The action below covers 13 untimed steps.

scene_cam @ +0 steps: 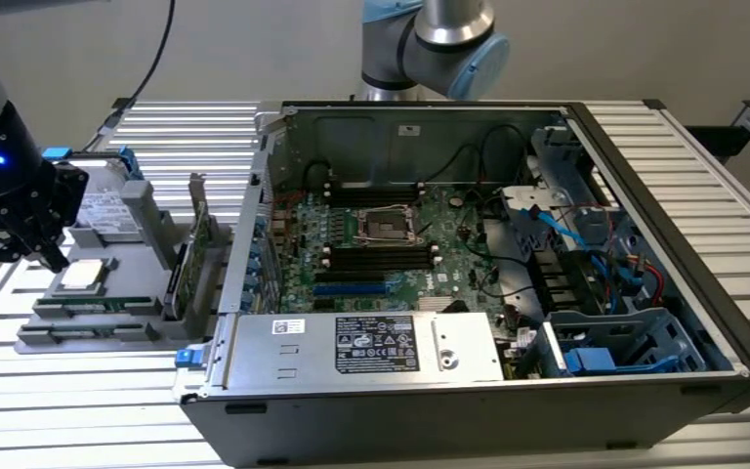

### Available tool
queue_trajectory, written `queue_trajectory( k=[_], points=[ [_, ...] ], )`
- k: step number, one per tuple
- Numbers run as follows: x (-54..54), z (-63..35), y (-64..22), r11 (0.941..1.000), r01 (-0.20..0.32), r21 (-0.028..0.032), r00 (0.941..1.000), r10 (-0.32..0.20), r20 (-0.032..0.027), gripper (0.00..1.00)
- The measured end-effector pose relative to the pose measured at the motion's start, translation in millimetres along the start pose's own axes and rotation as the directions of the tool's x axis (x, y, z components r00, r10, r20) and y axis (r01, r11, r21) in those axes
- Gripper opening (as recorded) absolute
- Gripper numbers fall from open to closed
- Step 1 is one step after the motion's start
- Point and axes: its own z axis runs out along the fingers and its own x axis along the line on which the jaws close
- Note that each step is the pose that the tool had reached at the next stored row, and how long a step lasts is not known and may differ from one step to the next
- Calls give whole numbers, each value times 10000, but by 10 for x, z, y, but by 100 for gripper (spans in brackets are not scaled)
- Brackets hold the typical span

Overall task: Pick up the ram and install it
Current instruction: 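Pick up the ram and move it above insertion slot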

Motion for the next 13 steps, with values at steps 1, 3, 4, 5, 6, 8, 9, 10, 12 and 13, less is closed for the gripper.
queue_trajectory(
  k=[1,3,4,5,6,8,9,10,12,13],
  points=[
    [0,0,0,10000,0,0,10000,0,0,10],
    [0,0,0,10000,0,0,10000,0,0,10],
    [0,0,0,10000,0,0,10000,0,0,10],
    [0,0,0,10000,0,1,10000,0,0,10],
    [0,0,0,10000,0,0,10000,0,0,10],
    [0,0,0,10000,0,0,10000,0,0,10],
    [0,0,0,10000,0,0,10000,0,-1,10],
    [0,1,1,10000,3,1,10000,-3,1,10],
    [1,0,1,10000,83,2,10000,-83,-9,10],
    [1,1,1,9998,178,5,9998,-178,-18,10]
  ],
)
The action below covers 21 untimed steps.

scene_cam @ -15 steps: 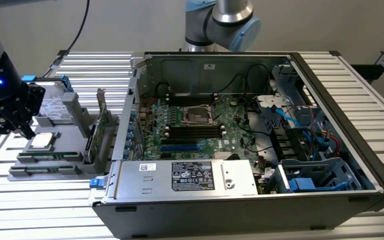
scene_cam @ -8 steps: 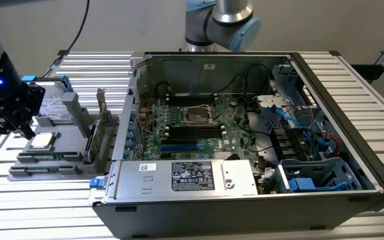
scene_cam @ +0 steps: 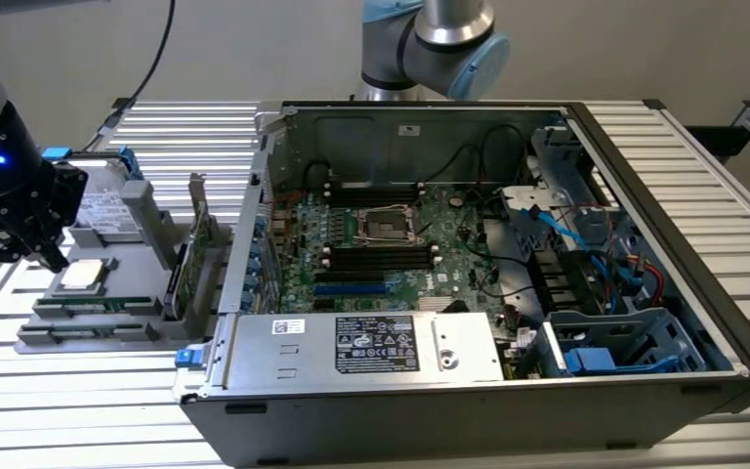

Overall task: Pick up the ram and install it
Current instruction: 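Pick up the ram and move it above insertion slot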

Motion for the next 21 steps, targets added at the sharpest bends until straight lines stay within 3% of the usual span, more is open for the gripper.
queue_trajectory(
  k=[5,10,16,21],
  points=[
    [0,0,0,9962,870,15,9962,-870,-89,10],
    [0,0,0,9844,1757,21,9843,-1756,-181,10],
    [0,0,0,9597,2811,19,9593,-2809,-293,10],
    [0,3,0,9295,3688,7,9288,-3685,-383,10]
  ],
)
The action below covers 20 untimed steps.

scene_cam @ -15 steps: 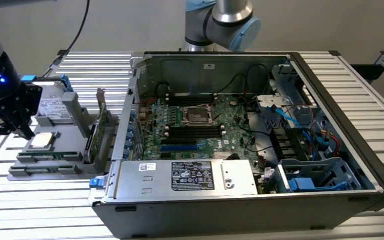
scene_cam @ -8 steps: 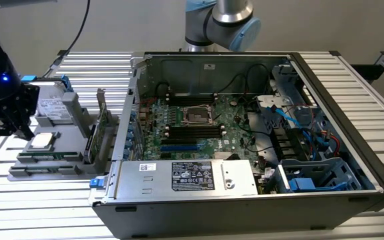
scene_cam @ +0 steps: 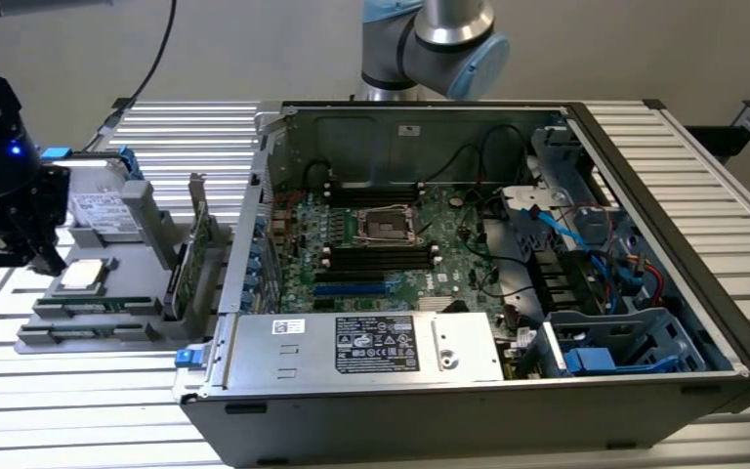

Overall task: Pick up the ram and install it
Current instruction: 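Pick up the ram and move it above insertion slot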

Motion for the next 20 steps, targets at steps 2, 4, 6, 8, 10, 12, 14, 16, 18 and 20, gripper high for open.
queue_trajectory(
  k=[2,4,6,8,10,12,14,16,18,20],
  points=[
    [0,3,-1,9994,358,9,9994,-358,-35,10],
    [0,6,-1,9974,721,21,9974,-721,-70,10],
    [0,11,-1,9942,1072,38,9942,-1072,-107,10],
    [0,16,-2,9897,1433,57,9896,-1432,-146,10],
    [0,23,-3,9837,1797,72,9836,-1796,-179,10],
    [0,29,-3,9764,2156,83,9764,-2154,-179,10],
    [-1,34,-3,9684,2493,94,9684,-2491,-146,10],
    [-1,38,-4,9593,2821,107,9594,-2820,-84,10],
    [-1,39,-2,9573,2889,110,9573,-2888,-82,10],
    [0,39,-2,9572,2891,110,9573,-2890,-83,10]
  ],
)
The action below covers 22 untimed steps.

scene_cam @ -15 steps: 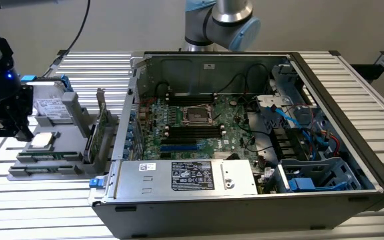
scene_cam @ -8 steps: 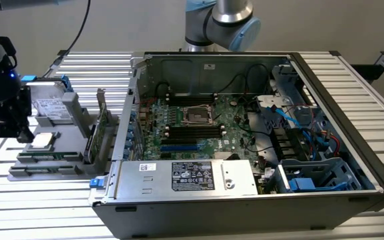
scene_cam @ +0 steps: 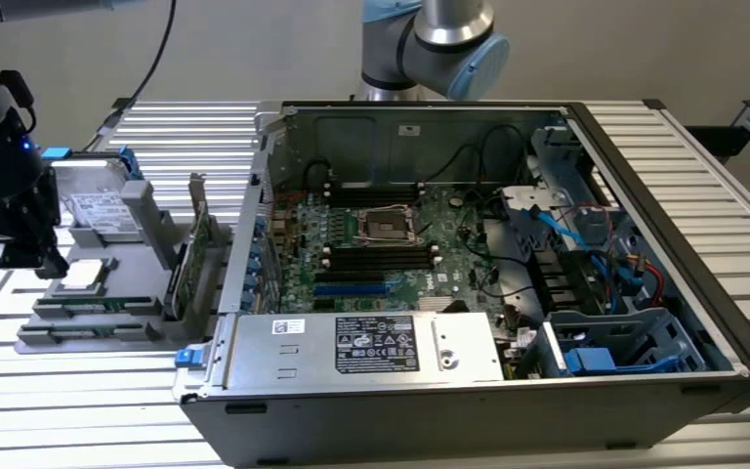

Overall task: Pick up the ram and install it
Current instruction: 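Pick up the ram and move it above insertion slot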

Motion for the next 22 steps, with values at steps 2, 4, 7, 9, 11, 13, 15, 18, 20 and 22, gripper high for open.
queue_trajectory(
  k=[2,4,7,9,11,13,15,18,20,22],
  points=[
    [0,0,1,10000,0,0,10000,0,0,10],
    [0,0,1,10000,0,0,10000,0,0,12],
    [0,0,1,10000,0,-1,10000,0,0,24],
    [1,16,0,10000,0,8,10000,0,-1,31],
    [1,49,-4,10000,-1,30,10000,1,-4,31],
    [1,85,-8,10000,0,46,10000,0,-6,31],
    [1,123,-12,10000,0,58,10000,1,-7,31],
    [1,177,-17,10000,0,65,10000,0,-8,31],
    [2,212,-20,10000,-2,66,10000,2,-8,31],
    [4,248,-23,10000,-2,66,10000,2,-8,31]
  ],
)
